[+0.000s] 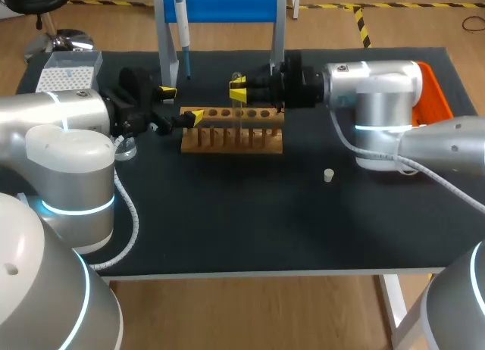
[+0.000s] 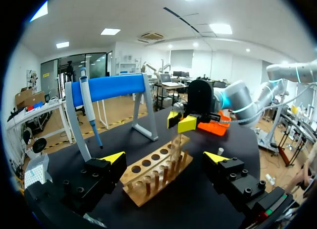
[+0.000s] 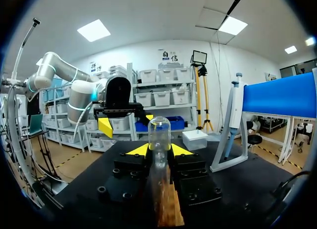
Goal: Invert the test tube, pick up the pipette, mount the tip to pipette, aspirate from beaker and dispense into the tube, eject the tip, return the pipette, and cap with the stopper.
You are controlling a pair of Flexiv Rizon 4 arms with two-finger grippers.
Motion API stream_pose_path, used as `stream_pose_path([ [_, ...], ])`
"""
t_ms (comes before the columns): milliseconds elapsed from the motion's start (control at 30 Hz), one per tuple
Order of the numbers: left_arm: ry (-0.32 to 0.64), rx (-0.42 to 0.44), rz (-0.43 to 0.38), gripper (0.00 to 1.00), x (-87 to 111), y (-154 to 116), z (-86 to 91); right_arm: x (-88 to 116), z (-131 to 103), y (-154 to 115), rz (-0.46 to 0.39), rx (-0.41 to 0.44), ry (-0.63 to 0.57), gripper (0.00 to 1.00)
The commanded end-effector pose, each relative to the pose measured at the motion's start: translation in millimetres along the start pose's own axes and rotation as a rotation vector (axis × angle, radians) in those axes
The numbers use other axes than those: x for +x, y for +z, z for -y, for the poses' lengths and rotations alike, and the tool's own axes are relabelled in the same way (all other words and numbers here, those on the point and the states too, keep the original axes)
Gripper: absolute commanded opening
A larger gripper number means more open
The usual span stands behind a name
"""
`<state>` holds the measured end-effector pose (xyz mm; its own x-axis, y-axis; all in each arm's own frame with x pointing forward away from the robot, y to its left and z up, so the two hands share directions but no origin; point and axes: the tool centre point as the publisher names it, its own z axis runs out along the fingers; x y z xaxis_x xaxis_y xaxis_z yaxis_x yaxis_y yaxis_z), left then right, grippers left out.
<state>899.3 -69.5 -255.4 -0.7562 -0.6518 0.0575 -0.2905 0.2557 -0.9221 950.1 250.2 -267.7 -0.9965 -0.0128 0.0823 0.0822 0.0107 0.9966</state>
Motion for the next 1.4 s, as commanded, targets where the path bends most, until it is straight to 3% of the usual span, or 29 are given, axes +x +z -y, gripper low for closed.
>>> stream_pose_path([
  [33,0.001,0.009,0.0,1.0,0.1,0,-2.1,2,-4,-3,0.007,0.005,0.002,0.0],
  [1400,0.001,0.009,0.0,1.0,0.1,0,-2.1,17,-58,-5,0.009,-0.004,-0.045,0.0],
])
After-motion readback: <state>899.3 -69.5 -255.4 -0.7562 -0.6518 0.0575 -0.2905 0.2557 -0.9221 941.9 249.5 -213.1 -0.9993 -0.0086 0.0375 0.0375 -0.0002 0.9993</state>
